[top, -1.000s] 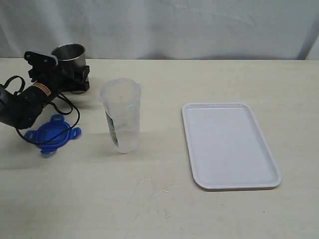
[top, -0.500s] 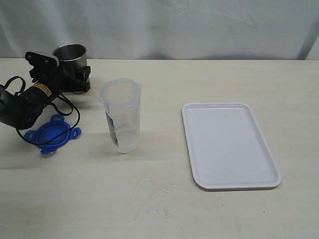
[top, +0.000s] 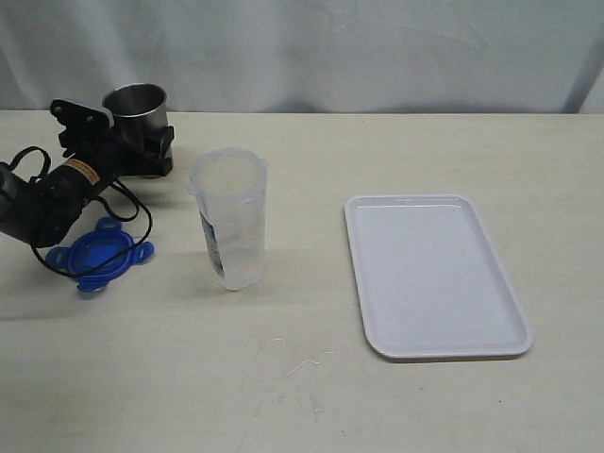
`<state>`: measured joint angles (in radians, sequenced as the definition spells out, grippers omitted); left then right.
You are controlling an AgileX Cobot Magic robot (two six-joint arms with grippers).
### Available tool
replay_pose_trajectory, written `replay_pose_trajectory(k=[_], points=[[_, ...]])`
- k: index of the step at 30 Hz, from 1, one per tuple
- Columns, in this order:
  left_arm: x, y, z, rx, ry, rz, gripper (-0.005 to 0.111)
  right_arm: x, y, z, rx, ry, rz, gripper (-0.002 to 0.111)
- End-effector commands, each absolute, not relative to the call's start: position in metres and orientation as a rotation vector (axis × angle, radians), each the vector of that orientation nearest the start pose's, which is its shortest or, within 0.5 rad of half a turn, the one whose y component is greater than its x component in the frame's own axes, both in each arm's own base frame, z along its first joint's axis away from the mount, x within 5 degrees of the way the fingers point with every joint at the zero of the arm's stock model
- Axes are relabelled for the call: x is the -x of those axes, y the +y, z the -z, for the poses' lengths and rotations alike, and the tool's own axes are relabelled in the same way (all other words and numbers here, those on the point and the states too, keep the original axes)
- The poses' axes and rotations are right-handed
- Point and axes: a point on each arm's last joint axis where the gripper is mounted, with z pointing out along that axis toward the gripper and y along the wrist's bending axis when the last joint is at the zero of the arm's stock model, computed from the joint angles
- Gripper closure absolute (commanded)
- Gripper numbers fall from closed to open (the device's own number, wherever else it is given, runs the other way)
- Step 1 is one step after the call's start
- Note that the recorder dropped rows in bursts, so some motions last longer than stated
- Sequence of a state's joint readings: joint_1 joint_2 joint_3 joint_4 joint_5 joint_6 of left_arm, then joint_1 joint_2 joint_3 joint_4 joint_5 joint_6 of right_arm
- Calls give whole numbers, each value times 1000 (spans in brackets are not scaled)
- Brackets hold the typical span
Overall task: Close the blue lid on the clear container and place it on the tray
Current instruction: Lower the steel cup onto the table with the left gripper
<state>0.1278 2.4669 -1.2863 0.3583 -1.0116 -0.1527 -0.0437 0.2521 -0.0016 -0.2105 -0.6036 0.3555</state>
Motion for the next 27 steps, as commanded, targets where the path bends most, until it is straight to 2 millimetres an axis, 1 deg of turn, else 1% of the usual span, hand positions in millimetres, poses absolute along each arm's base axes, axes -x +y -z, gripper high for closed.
replay_pose_trajectory(k=[1,2,5,6,8,10,11,13,22,24,25,27], points=[[-464,29,-49,-198,1621,156,92,-70,8,-248,-18,1158,-186,104],[-463,28,-50,-200,1613,160,87,-70,8,-248,-18,1158,-186,104],[-463,28,-50,-202,1612,161,65,-70,8,-248,-18,1158,-186,104],[-463,28,-50,-202,1612,161,54,-70,8,-248,-18,1158,-186,104],[-463,28,-50,-202,1612,161,41,-70,8,-248,-18,1158,-186,104],[-463,29,-50,-196,1611,159,32,-70,8,-248,-18,1158,-186,104],[-463,29,-50,-191,1611,158,29,-70,8,-248,-18,1158,-186,104],[-464,30,-50,-183,1611,155,27,-70,8,-248,-18,1158,-186,104],[-463,29,-47,-201,1638,158,26,-70,8,-248,-18,1158,-186,104],[-463,29,-45,-199,1662,152,21,-70,8,-248,-18,1158,-186,104],[-463,29,-44,-199,1674,150,14,-70,8,-248,-18,1158,-186,104],[-463,29,-44,-198,1678,149,5,-70,8,-248,-18,1158,-186,104]])
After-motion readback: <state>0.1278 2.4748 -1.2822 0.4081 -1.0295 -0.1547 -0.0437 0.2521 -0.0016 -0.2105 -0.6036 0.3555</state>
